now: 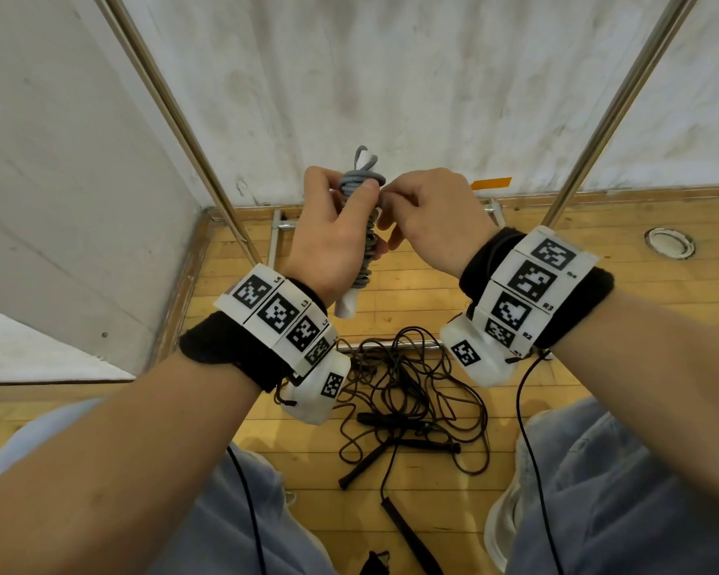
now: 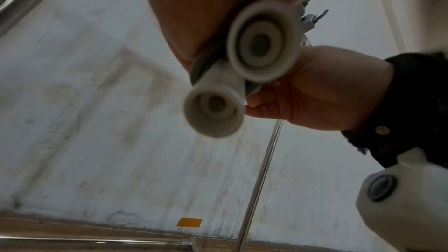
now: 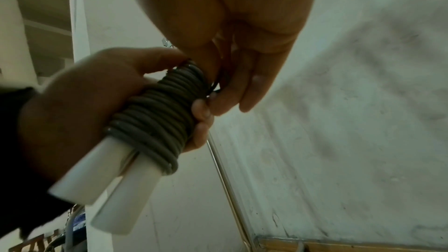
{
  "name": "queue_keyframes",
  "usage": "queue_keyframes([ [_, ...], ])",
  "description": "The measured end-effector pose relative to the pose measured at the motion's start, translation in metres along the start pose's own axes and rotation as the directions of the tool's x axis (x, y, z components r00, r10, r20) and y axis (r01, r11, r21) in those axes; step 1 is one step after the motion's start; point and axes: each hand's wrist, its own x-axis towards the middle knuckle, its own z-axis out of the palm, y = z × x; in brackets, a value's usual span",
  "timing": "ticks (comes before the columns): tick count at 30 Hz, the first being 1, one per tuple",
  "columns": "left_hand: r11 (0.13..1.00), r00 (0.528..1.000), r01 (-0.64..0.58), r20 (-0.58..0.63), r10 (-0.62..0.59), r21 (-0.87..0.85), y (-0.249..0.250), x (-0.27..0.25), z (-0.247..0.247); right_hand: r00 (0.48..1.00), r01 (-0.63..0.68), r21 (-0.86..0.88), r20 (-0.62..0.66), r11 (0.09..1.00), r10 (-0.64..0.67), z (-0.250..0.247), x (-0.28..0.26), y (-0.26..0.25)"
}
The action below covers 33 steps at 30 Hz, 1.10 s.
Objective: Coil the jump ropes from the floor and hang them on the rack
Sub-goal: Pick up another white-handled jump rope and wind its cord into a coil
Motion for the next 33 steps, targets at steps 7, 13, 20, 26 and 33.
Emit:
queue_keyframes([
  [7, 0.997, 0.998, -0.052, 0.030, 0.051, 0.055, 0.001, 0.002, 0.000, 0.995, 0.008, 0.033, -0.099, 0.999, -0.004, -0.001, -0.001, -0.001],
  [13, 0.999, 1.000, 0.011, -0.004, -0.011, 0.036, 0.000, 0.008, -0.006, 0.994, 0.005, 0.165, -0.110, 0.986, 0.014, 0.000, -0.003, -0.005],
  [20, 0.999, 0.999, 0.040, -0.027, -0.040, 0.008, -0.001, 0.003, 0.000, 0.978, -0.041, 0.144, -0.197, 0.989, 0.069, -0.001, 0.000, -0.006],
  [26, 0.996, 0.997, 0.058, -0.053, -0.062, -0.069, 0.007, 0.007, -0.004, 0.989, -0.118, 0.211, -0.067, 0.970, 0.134, 0.000, -0.003, 0.002],
  [33, 0.991, 0.997, 0.067, -0.036, -0.072, -0.118, 0.009, 0.010, -0.001, 0.985, -0.099, 0.098, -0.133, 0.990, 0.111, 0.000, -0.001, 0.000],
])
